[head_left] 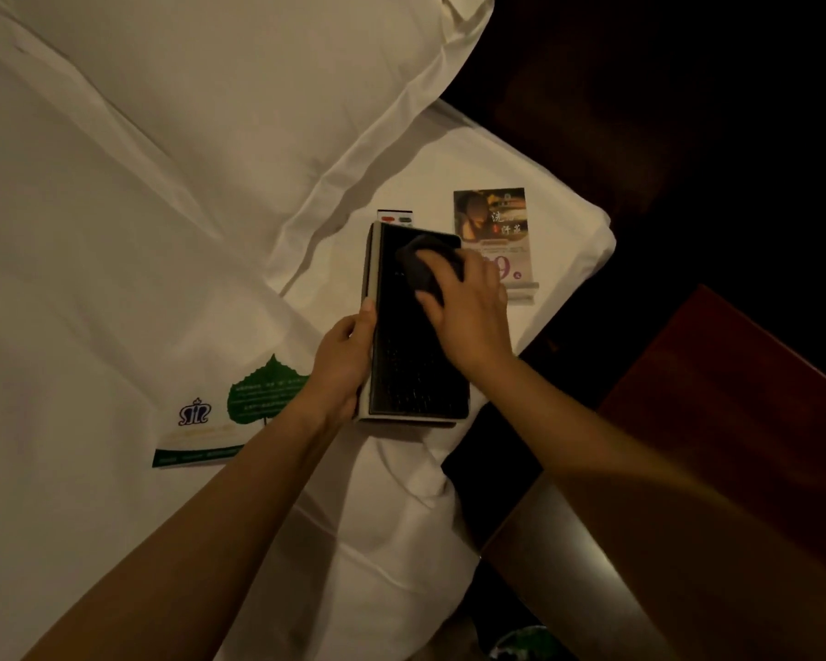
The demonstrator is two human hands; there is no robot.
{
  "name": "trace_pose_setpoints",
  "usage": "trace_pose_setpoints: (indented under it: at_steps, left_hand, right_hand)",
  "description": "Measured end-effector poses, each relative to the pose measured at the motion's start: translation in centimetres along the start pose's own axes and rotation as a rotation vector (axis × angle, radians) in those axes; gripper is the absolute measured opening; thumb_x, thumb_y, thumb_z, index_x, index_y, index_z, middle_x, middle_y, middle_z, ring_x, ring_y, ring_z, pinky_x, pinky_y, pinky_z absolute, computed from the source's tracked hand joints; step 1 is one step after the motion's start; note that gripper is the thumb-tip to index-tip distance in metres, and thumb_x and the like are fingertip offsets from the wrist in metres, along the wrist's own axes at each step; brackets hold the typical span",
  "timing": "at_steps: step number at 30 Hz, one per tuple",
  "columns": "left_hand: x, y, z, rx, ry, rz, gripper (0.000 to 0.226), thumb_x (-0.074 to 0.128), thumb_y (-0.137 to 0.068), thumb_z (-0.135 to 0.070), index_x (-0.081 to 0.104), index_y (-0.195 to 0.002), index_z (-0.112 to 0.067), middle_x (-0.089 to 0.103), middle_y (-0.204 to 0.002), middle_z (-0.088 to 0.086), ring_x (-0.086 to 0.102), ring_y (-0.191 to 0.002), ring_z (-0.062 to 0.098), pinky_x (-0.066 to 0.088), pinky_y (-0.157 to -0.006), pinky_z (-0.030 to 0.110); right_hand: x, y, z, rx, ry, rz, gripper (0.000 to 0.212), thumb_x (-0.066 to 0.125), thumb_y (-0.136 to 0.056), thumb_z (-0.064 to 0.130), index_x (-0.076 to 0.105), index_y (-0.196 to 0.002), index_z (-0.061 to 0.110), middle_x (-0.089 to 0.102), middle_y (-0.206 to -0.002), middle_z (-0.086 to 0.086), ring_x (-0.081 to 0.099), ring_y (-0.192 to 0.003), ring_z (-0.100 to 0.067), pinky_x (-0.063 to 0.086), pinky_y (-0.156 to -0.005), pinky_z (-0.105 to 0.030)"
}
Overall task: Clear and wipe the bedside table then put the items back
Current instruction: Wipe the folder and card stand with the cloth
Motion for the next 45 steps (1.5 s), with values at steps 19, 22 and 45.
trace_pose_setpoints:
  at_steps: [19,22,45]
  left_hand:
    - [-1.4,-5.6,-1.6,0.166,-0.482,-0.276,0.042,0.039,-0.099,-0.031,0.045,-0.134,-0.009,0.058,-0.130,0.016,0.055,-0.119,0.032,0.043,-0.096,0.034]
    - [0.7,-5.1,-3.0,0.319,-0.639,-0.269,0.033,0.041,-0.095,-0.012,0.049,-0.127,-0.005,0.058,-0.126,0.018,0.055,-0.117,0.031,0.042,-0.098,0.032]
    - [15.4,-3.6,-4.9,0.142,-0.211,0.262,0.026,0.048,-0.089,0.004,0.058,-0.102,-0.017,0.063,-0.081,0.004,0.060,-0.070,0.015,0.051,-0.060,0.023]
  right_hand:
    - [-4.0,-1.8,-15.1,0.429,0.054,-0.032,0.046,0.046,-0.094,0.030,0.037,-0.139,0.022,0.038,-0.138,-0.023,0.032,-0.127,-0.040,0.033,-0.106,-0.049]
    - [-3.9,-1.4,-15.7,0.438,0.041,-0.040,0.046,0.046,-0.094,0.031,0.037,-0.139,0.022,0.037,-0.139,-0.023,0.034,-0.124,-0.040,0.033,-0.105,-0.049]
    - [-5.0,-1.7,-10.1,-0.022,-0.105,-0.015,0.046,0.051,-0.091,0.030,0.042,-0.136,0.029,0.040,-0.139,-0.013,0.034,-0.125,-0.032,0.032,-0.105,-0.041]
Point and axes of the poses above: each hand's wrist, its own y-axis away from the middle knuckle, its own x-axis out of the palm, z = x × y, the point moved 6 cm from there along -y, towards the middle knuckle
